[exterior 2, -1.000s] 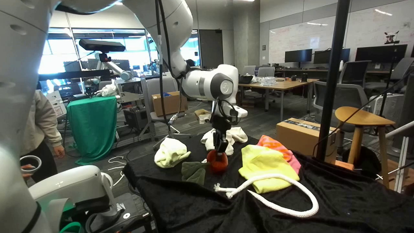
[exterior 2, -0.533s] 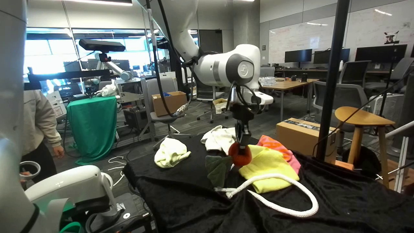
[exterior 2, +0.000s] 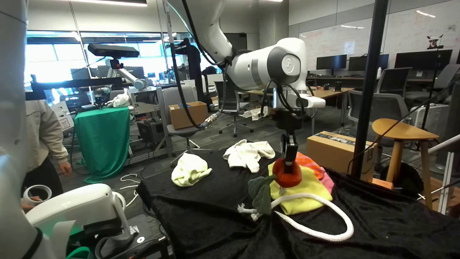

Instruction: Pile the things on the table onto the pink shirt

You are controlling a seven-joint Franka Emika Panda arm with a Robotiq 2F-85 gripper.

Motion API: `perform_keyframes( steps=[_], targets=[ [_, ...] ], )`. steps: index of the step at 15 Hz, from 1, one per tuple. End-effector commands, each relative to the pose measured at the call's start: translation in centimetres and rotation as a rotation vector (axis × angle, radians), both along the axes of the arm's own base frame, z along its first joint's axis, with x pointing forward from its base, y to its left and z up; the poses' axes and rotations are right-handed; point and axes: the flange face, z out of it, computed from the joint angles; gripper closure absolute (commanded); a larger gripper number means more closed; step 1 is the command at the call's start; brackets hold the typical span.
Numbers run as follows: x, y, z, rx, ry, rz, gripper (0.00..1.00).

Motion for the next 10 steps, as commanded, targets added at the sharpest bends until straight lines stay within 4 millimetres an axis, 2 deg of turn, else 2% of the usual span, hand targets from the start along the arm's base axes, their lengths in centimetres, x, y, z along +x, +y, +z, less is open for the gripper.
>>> perform_keyframes(
  steps=[1,3,4,6,10],
  targets=[
    [0.6,0.4,0.0,-0.031,0.030,-0.030,0.89],
    [0.5,0.6,-0.4,-0.029,0.045,-0.029,0.87],
    [0.4,0.7,-0.7,-0.025,0.054,-0.026,0.62],
    [0.2,0.9,-1.1,-0.020,0.061,-0.025,0.54],
    [0.0,1.3,-1.6,-0.019,0.071,-0.018,0.23]
  ],
)
